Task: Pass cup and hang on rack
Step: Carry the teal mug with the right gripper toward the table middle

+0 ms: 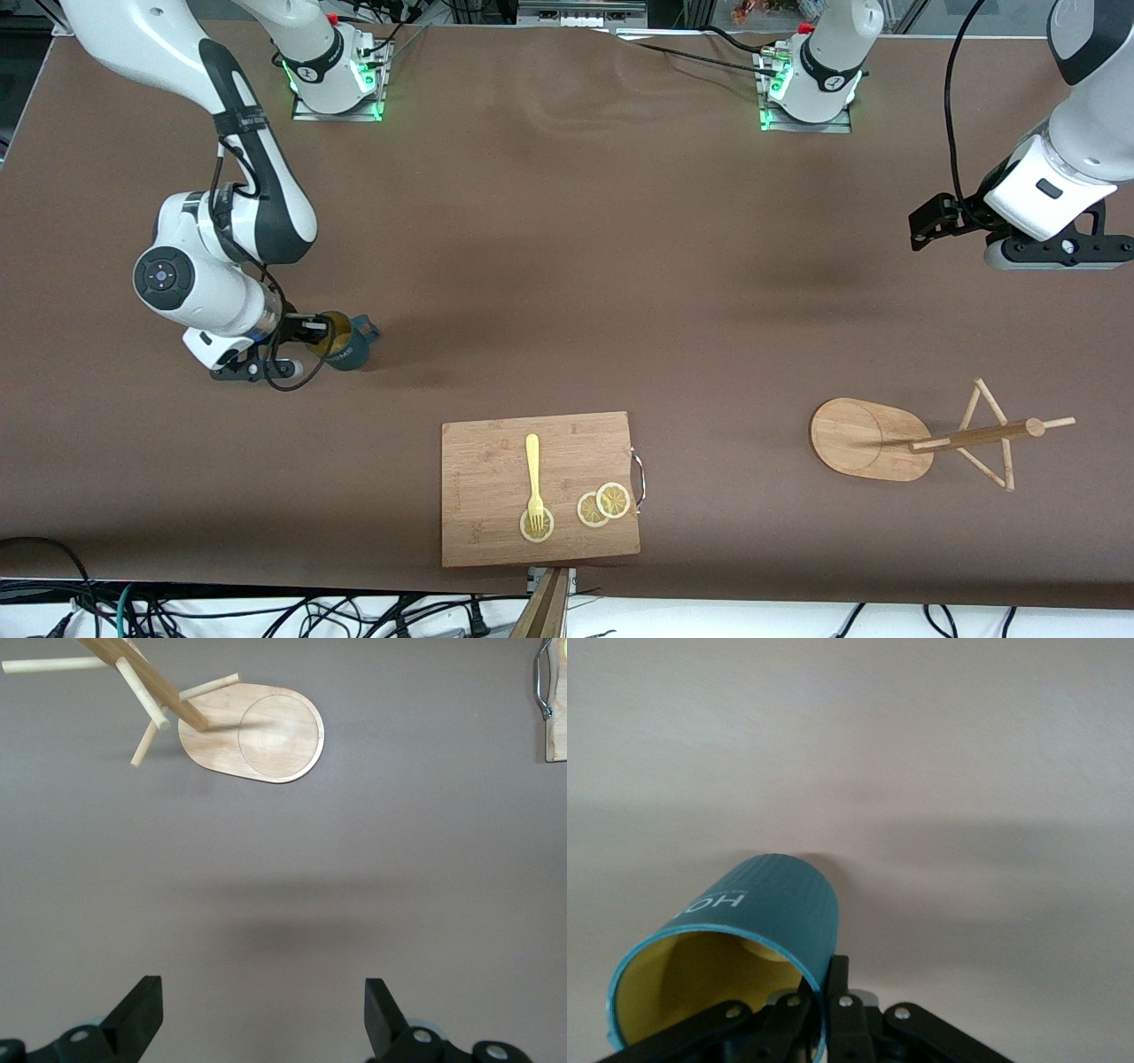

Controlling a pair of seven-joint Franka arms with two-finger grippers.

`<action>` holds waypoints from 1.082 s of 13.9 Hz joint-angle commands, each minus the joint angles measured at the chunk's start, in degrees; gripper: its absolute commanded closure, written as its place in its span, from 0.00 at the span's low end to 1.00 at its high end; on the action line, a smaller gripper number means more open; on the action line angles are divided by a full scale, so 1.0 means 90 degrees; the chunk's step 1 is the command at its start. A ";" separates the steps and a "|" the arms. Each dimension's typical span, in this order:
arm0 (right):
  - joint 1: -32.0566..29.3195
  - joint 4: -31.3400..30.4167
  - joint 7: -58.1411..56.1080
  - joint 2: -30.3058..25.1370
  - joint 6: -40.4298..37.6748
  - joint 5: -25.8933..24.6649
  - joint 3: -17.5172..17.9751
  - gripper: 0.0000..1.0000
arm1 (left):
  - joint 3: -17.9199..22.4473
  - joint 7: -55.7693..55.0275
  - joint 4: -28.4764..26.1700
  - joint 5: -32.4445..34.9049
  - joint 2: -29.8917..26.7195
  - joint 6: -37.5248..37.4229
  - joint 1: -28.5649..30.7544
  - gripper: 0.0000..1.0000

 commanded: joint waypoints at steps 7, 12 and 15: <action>0.1719 0.1817 0.4377 0.0631 -0.0550 0.0071 0.0581 1.00 | -0.0006 0.0076 0.0079 -0.0096 0.0026 -0.0009 0.0016 0.00; 0.2871 0.2882 0.6566 0.1499 -0.0540 0.0002 0.0571 1.00 | -0.0016 0.0076 0.0079 -0.0096 0.0026 -0.0009 0.0016 0.00; 0.3449 0.3332 0.7175 0.1978 -0.0492 -0.0017 0.0551 1.00 | -0.0016 0.0095 0.0079 -0.0096 0.0026 -0.0009 0.0016 0.00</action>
